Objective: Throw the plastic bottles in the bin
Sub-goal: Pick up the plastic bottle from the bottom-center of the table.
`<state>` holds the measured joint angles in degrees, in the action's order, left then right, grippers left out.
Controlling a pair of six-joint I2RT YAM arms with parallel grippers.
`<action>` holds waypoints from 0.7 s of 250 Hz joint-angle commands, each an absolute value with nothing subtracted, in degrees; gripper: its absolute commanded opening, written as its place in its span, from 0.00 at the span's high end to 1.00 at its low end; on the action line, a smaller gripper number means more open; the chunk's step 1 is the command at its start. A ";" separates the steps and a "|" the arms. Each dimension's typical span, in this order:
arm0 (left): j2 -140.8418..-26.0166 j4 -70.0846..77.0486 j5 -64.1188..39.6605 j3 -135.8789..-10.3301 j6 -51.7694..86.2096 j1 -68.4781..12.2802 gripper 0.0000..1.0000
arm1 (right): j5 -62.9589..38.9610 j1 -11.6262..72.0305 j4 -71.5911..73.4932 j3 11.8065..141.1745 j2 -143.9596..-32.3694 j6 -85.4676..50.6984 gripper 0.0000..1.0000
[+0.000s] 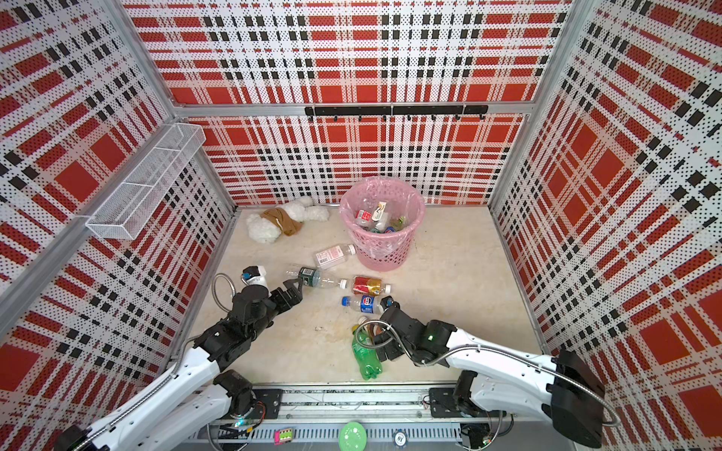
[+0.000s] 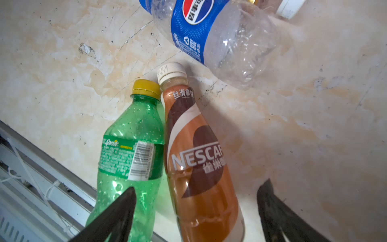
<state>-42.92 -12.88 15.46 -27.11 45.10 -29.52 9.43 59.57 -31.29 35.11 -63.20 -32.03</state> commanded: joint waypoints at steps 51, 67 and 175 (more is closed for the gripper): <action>-40.32 -13.88 15.03 -26.04 46.15 -28.13 0.01 | 13.00 59.86 -22.62 33.31 -71.15 -34.86 0.20; -40.12 -14.13 14.86 -26.07 46.18 -27.90 0.01 | 13.95 59.85 -22.55 33.31 -72.31 -35.34 0.23; -39.99 -13.39 14.25 -25.40 46.67 -27.01 0.01 | 19.00 59.86 -27.71 30.11 -67.80 -40.36 0.51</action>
